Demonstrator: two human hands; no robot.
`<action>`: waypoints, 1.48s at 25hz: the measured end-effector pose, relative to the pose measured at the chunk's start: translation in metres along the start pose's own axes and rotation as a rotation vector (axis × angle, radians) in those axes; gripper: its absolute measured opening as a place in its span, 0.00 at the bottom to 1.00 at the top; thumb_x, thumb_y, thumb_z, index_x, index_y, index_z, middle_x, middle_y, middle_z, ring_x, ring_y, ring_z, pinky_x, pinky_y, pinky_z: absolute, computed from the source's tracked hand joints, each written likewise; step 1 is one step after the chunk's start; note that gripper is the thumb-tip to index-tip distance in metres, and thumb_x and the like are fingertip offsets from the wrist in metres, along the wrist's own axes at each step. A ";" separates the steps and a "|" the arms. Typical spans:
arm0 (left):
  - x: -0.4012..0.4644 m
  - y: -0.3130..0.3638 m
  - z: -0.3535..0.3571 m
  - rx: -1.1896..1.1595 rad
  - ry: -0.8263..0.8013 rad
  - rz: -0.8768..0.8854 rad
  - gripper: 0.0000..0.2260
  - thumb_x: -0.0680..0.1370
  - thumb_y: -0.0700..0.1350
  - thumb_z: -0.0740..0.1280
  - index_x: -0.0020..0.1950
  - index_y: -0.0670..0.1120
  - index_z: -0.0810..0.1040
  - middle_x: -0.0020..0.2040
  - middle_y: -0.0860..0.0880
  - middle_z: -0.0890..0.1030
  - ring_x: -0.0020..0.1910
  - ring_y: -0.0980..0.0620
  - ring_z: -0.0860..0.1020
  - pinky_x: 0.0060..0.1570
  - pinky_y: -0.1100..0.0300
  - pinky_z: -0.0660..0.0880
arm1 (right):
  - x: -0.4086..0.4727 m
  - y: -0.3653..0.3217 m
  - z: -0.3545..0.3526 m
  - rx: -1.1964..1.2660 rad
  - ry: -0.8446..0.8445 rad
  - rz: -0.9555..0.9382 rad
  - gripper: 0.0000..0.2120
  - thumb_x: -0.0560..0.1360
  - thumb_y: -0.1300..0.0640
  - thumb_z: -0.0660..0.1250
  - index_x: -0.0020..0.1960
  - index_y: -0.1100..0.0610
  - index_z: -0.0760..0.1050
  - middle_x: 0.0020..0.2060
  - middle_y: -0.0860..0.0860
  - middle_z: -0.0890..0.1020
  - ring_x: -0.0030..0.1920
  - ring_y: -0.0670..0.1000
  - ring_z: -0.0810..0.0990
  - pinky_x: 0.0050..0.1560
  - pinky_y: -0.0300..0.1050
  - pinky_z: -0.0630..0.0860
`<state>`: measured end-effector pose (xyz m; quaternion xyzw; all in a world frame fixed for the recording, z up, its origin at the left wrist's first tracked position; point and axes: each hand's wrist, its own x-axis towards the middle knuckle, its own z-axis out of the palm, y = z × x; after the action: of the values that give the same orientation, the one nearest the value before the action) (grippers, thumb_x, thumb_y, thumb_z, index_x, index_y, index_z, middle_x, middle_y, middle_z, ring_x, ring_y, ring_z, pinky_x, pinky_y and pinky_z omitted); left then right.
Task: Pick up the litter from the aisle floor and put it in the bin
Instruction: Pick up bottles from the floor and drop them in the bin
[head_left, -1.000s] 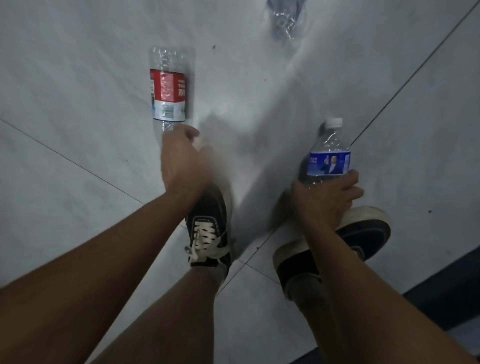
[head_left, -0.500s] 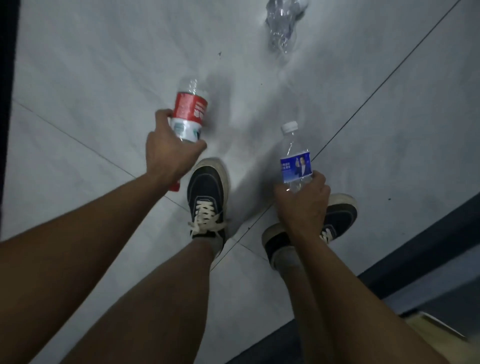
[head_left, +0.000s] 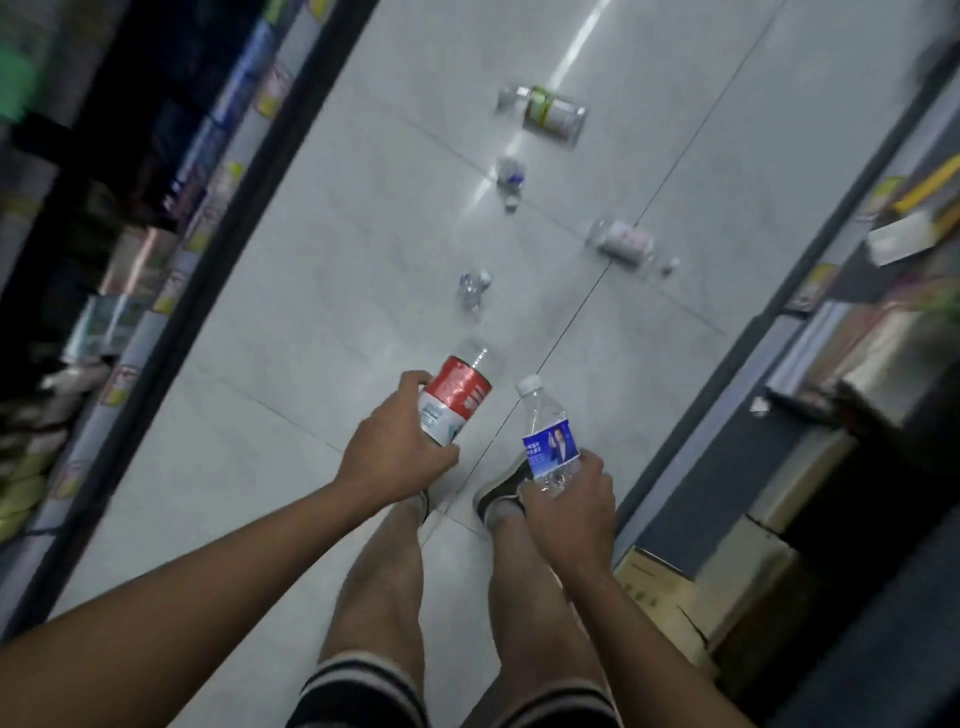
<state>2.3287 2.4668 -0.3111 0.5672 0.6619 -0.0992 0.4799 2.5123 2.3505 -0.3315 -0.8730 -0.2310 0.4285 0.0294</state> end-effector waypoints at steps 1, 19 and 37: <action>-0.021 0.022 -0.017 0.031 -0.003 0.045 0.35 0.67 0.53 0.76 0.69 0.58 0.62 0.50 0.55 0.80 0.41 0.53 0.80 0.35 0.60 0.71 | -0.015 -0.011 -0.024 0.021 0.012 -0.020 0.37 0.68 0.46 0.78 0.71 0.49 0.64 0.58 0.48 0.74 0.57 0.50 0.76 0.51 0.49 0.80; -0.200 0.130 -0.170 0.401 -0.054 0.553 0.38 0.69 0.55 0.78 0.72 0.55 0.60 0.54 0.51 0.80 0.39 0.57 0.79 0.32 0.61 0.72 | -0.242 -0.041 -0.186 0.310 0.257 0.038 0.33 0.64 0.42 0.69 0.66 0.49 0.66 0.55 0.49 0.72 0.54 0.53 0.75 0.53 0.55 0.79; -0.247 0.111 -0.174 0.988 -0.597 1.165 0.37 0.68 0.57 0.79 0.69 0.58 0.61 0.57 0.49 0.83 0.44 0.52 0.83 0.43 0.54 0.81 | -0.481 -0.037 0.051 1.053 0.688 0.688 0.31 0.63 0.45 0.71 0.65 0.47 0.68 0.52 0.47 0.76 0.51 0.52 0.77 0.52 0.54 0.79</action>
<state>2.3064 2.4595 0.0103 0.9157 -0.0143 -0.2607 0.3053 2.2067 2.1698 -0.0007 -0.8518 0.3173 0.1685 0.3812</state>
